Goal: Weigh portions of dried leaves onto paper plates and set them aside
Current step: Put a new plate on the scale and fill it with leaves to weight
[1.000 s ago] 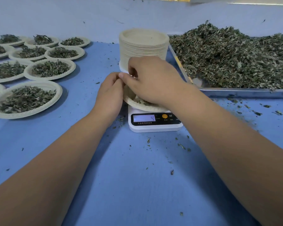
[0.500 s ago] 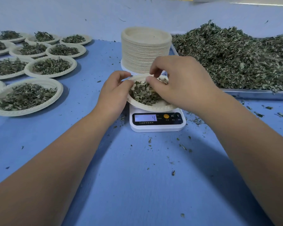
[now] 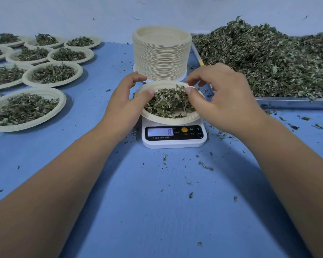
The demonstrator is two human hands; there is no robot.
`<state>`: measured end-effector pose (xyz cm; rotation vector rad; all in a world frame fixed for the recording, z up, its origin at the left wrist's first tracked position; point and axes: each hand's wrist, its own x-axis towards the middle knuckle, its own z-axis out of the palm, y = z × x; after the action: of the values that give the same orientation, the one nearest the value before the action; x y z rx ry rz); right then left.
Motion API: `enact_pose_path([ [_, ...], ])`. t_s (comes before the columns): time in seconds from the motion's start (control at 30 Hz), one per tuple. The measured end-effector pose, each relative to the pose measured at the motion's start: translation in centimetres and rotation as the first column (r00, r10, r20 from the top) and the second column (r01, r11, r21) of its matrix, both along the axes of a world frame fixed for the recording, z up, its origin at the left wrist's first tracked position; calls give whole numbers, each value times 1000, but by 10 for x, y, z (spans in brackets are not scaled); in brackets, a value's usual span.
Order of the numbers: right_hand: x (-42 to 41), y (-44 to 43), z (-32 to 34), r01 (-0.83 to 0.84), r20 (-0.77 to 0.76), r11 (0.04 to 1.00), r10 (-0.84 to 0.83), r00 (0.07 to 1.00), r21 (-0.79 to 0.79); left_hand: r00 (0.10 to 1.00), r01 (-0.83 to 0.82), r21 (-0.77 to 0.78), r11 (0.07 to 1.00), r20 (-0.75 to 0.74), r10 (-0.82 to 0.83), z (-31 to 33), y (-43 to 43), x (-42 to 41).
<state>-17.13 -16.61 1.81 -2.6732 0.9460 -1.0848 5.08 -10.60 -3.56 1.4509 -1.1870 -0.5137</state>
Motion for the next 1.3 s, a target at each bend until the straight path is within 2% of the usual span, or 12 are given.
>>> enact_pose_path([
  [0.17,9,2,-3,-71,-64,997,72,995,24,1000,2,-5,1000,-23,-2,2,0,-3],
  [0.27,21,3,4,-123,-203,991,132,970,56,993,-34,6,999,-114,34,6,-1,-5],
  [0.43,47,-3,21,-168,-491,982,187,851,83,983,-126,44,991,-129,131,5,-1,-1],
  [0.5,54,-8,23,-185,-516,974,226,826,131,980,-137,52,989,-139,143,4,-3,1],
  [0.67,59,-13,29,-215,-351,970,242,904,116,981,-139,36,990,-129,142,2,-6,1],
  [0.83,51,-19,38,-173,-205,978,195,959,119,984,-148,34,988,-96,150,2,-8,0],
  [1.0,42,-21,39,-134,-99,984,146,984,119,990,-125,50,991,-60,128,3,-5,-1],
  [1.13,38,-18,34,-98,13,985,97,995,143,993,-70,62,996,-91,76,6,-1,-6],
  [1.3,34,-18,29,-82,32,974,77,997,211,997,-52,97,994,-51,58,8,3,-9],
])
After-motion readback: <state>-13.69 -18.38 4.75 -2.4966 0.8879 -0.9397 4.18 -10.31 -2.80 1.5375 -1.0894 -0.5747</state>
